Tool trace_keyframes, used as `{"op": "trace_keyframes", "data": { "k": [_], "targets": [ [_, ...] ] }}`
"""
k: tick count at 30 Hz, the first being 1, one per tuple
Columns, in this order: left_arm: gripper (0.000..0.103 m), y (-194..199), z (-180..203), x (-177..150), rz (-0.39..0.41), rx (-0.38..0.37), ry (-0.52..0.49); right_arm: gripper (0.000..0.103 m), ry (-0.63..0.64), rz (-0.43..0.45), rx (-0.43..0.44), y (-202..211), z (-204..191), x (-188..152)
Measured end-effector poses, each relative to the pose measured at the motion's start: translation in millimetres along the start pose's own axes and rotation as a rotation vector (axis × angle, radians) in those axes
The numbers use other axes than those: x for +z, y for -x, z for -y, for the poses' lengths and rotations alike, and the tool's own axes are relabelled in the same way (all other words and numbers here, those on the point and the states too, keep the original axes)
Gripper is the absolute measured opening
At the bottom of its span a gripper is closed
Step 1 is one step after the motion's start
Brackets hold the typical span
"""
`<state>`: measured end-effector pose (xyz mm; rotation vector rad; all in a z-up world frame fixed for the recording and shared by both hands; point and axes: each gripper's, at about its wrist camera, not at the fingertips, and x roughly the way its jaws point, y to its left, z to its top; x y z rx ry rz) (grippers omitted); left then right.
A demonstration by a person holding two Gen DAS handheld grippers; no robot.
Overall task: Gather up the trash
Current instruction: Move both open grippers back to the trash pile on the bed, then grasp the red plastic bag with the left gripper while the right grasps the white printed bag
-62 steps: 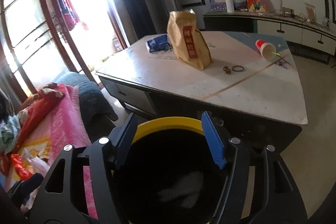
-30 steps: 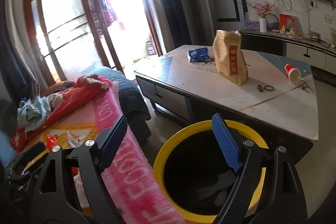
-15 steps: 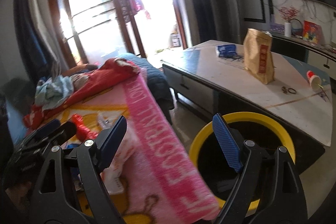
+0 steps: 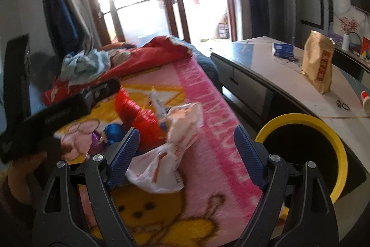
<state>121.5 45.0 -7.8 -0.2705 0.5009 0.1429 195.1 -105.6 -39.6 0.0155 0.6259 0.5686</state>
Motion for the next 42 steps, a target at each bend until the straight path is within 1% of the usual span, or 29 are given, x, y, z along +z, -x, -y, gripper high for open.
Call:
{"op": "trace_keyframes", "data": {
  "k": [6,11,16,20,22,24,26,27,28,30,31,32,33,34,36,38,42],
  "targets": [
    [0.095,-11.9,-30.0,1.3,-0.024,0.056,0.045,0.075,0.029,-0.057,0.025,-13.2,-16.4,-12.3],
    [0.095,-27.1,-52.1,2.9,-0.059,0.082,0.09,0.075,0.028,-0.108,0.012,-30.6,-20.8,-22.3],
    [0.095,-53.2,-65.8,7.8,-0.137,0.026,0.168,0.075,0.017,-0.166,0.004,-48.4,-22.4,-33.0],
    [0.093,-72.4,-73.8,9.5,-0.19,-0.003,0.219,0.075,-0.019,-0.216,0.025,-58.7,-19.3,-40.6],
    [0.093,-78.6,-73.8,9.4,-0.208,-0.022,0.228,0.075,-0.032,-0.236,0.043,-62.3,-19.3,-44.1],
    [0.085,-83.0,-72.1,7.5,-0.228,-0.036,0.235,0.075,-0.046,-0.257,0.056,-66.2,-18.9,-47.6],
    [0.073,-89.1,-72.1,4.5,-0.254,-0.042,0.244,0.071,-0.074,-0.285,0.077,-70.8,-17.1,-51.7],
    [0.066,-90.5,-71.6,3.5,-0.258,-0.043,0.243,0.071,-0.085,-0.291,0.084,-72.1,-16.1,-52.9],
    [0.063,-92.3,-70.6,2.8,-0.262,-0.044,0.238,0.07,-0.091,-0.289,0.086,-71.3,-15.5,-53.7],
    [0.052,-93.7,-68.7,2.2,-0.267,-0.051,0.236,0.064,-0.085,-0.287,0.093,-70.7,-16.8,-53.1],
    [0.048,-93.6,-67.5,2.5,-0.266,-0.059,0.235,0.058,-0.083,-0.286,0.098,-70.2,-16.9,-52.3],
    [0.039,-93.2,-66.6,2.6,-0.263,-0.063,0.231,0.05,-0.084,-0.284,0.106,-69.9,-17.3,-51.6],
    [0.034,-91.3,-67.0,2.3,-0.258,-0.065,0.227,0.05,-0.083,-0.284,0.111,-69.5,-18.6,-50.6],
    [0.032,-89.2,-65.5,2.8,-0.251,-0.069,0.222,0.048,-0.08,-0.284,0.109,-68.7,-19.3,-50.1],
    [0.022,-85.7,-64.3,4.5,-0.241,-0.08,0.22,0.045,-0.083,-0.284,0.112,-67.1,-18.8,-49.0],
    [0.02,-79.9,-60.8,5.9,-0.225,-0.088,0.219,0.036,-0.085,-0.275,0.116,-64.3,-17.2,-46.5],
    [0.018,-66.0,-55.6,12.5,-0.181,-0.111,0.218,0.029,-0.083,-0.251,0.108,-59.8,-11.3,-38.1]
  ]
}}
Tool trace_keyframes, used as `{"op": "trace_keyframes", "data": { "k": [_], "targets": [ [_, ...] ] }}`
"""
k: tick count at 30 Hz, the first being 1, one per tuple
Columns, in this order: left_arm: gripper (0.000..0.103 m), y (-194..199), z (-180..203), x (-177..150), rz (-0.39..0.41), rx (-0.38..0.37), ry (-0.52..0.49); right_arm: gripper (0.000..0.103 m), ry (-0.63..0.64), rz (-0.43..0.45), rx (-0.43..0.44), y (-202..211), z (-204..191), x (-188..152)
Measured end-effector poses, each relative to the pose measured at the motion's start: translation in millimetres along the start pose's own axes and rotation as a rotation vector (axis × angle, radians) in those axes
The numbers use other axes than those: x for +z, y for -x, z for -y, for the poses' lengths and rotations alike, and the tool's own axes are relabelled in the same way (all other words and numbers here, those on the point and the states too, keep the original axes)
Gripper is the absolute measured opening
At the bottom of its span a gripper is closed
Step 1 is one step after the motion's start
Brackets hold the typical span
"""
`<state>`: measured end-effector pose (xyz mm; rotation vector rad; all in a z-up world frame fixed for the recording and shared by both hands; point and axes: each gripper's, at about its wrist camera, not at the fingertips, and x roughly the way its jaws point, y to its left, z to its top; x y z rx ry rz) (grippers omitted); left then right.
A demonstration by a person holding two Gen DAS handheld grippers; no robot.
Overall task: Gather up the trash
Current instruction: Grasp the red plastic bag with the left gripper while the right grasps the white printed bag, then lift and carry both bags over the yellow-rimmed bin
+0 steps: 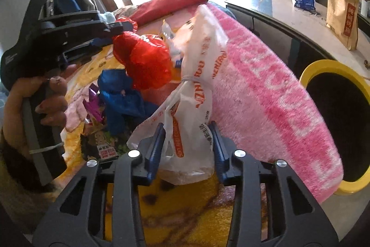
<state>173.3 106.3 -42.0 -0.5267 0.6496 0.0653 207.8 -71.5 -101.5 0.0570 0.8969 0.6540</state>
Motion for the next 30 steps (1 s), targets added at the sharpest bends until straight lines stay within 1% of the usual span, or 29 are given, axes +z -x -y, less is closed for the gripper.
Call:
{"op": "trace_keyframes", "data": {
  "k": [7,18,23,30],
  "targets": [
    [0.017,23.5,16.2,3.9,0.056,-0.052,-0.023,0.027,-0.015,0.053,-0.003,13.5,8.1,8.8],
    [0.017,51.7,42.4,3.9,0.108,-0.095,-0.084,0.027,-0.037,0.129,-0.011,37.6,20.1,21.4],
    [0.017,56.4,55.7,1.6,0.107,-0.112,-0.117,0.027,-0.049,0.159,-0.029,47.3,29.2,26.8],
    [0.017,54.5,74.3,-6.4,0.088,-0.136,-0.168,0.027,-0.084,0.213,-0.078,63.8,49.2,34.0]
  ]
}}
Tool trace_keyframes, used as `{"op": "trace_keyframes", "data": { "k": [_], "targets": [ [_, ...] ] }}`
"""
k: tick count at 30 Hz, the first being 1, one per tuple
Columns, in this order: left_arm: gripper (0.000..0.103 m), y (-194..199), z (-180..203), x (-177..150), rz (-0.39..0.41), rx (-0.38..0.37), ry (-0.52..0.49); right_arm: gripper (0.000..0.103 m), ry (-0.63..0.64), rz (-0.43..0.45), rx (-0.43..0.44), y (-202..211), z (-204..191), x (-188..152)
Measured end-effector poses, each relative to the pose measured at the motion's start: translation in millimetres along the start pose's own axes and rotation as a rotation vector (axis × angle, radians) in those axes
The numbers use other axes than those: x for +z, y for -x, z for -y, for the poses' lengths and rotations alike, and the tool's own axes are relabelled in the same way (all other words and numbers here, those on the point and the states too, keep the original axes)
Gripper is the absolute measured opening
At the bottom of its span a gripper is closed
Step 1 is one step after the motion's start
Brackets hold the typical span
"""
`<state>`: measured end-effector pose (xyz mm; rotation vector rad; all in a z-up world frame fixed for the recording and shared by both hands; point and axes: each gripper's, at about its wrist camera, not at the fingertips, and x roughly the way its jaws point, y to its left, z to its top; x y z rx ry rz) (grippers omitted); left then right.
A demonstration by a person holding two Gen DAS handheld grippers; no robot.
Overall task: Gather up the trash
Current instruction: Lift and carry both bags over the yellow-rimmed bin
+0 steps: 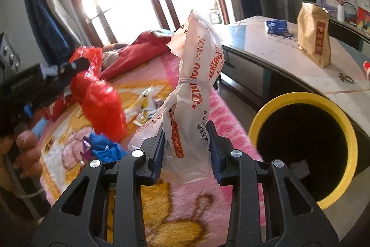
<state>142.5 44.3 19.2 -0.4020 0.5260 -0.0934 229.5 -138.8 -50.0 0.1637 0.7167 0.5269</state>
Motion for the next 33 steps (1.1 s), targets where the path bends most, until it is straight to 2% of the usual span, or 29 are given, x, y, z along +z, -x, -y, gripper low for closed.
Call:
{"op": "trace_keyframes", "data": {
  "k": [15,33],
  "targets": [
    [0.017,-18.8,33.9,-9.3,-0.042,-0.028,-0.072,0.027,-0.129,0.079,-0.079,21.0,56.9,15.6],
    [0.017,-58.6,80.0,-24.9,-0.102,-0.066,-0.172,0.027,-0.27,0.12,-0.184,35.1,123.9,16.4]
  ]
}}
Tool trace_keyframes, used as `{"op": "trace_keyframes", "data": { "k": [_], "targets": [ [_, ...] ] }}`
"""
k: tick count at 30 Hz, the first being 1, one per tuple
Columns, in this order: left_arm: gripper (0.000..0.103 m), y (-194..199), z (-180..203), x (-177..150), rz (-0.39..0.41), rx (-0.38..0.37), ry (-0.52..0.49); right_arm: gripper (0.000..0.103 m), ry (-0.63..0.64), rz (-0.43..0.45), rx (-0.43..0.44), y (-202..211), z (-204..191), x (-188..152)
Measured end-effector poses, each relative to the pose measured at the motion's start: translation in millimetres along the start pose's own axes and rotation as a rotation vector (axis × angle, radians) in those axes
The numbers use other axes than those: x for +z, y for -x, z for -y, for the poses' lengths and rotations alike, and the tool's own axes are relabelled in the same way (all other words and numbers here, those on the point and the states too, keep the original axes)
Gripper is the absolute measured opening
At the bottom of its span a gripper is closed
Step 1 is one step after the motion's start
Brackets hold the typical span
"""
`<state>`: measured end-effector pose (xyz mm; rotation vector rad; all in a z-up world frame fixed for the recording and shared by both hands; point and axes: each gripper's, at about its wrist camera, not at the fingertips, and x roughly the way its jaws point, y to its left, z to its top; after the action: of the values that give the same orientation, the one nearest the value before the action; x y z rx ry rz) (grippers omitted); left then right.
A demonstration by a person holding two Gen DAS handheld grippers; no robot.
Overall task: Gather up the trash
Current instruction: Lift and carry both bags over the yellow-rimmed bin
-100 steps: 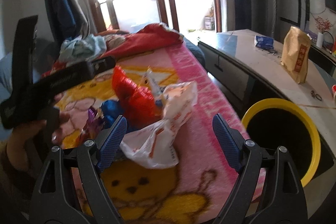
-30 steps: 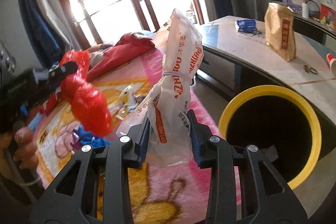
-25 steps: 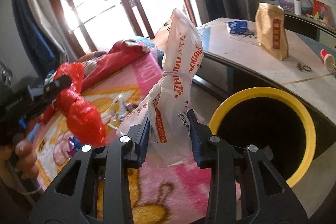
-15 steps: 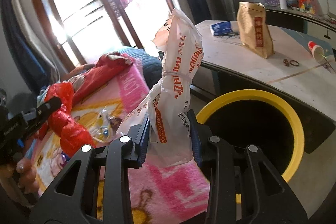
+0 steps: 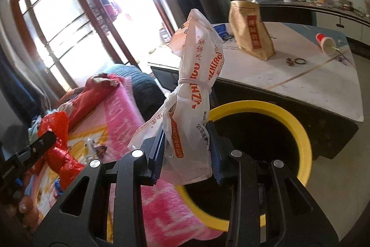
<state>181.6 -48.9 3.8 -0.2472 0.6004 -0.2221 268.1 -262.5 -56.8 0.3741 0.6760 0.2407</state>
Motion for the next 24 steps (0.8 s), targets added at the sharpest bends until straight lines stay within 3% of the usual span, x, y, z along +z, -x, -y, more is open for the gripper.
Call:
{"op": "trace_keyframes", "data": {
  "k": [24],
  "targets": [
    [0.017,-69.9,51.3,-30.4,-0.123,-0.021,-0.112,0.027,-0.096,-0.052,-0.116,-14.4,69.1,-2.0]
  ]
}}
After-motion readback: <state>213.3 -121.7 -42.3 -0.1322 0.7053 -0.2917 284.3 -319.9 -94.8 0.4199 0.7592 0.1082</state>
